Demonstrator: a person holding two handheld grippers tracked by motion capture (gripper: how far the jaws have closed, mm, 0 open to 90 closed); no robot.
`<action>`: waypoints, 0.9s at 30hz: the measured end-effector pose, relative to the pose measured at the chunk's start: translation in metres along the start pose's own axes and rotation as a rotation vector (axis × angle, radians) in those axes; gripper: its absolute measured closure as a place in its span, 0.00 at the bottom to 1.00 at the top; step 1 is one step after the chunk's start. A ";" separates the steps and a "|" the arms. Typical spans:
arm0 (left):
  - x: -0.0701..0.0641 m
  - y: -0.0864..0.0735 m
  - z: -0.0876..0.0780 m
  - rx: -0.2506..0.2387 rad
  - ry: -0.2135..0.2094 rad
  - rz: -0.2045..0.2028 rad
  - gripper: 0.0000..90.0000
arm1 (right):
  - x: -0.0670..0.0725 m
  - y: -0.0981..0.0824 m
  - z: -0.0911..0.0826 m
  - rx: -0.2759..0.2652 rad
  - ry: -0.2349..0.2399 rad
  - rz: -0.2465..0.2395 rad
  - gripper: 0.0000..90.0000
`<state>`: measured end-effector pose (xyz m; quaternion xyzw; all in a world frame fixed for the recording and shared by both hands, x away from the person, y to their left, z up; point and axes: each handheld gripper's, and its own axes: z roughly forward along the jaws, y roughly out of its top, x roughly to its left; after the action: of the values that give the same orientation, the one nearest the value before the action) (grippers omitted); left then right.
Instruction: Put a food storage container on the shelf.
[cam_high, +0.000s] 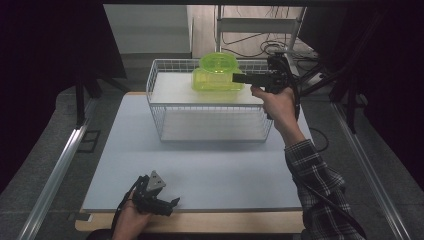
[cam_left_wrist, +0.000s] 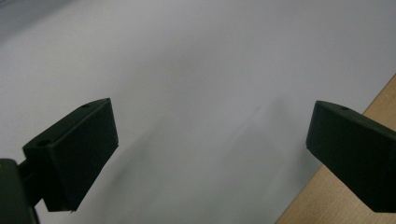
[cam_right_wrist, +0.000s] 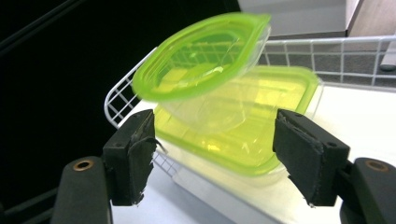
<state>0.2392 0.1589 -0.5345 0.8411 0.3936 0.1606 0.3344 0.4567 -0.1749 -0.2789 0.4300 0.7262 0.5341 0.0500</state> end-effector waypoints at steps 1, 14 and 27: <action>0.000 0.000 0.000 0.000 -0.001 0.000 0.02 | 0.001 -0.002 0.000 0.001 -0.001 -0.007 0.31; 0.000 0.000 0.000 -0.001 0.000 0.005 0.02 | 0.009 -0.029 -0.001 0.035 0.012 -0.073 0.26; -0.001 0.000 0.001 -0.002 -0.001 0.007 0.02 | 0.010 -0.051 -0.002 0.061 0.012 -0.116 0.22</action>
<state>0.2390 0.1578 -0.5352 0.8423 0.3903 0.1619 0.3346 0.4205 -0.1725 -0.3158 0.3853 0.7662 0.5104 0.0631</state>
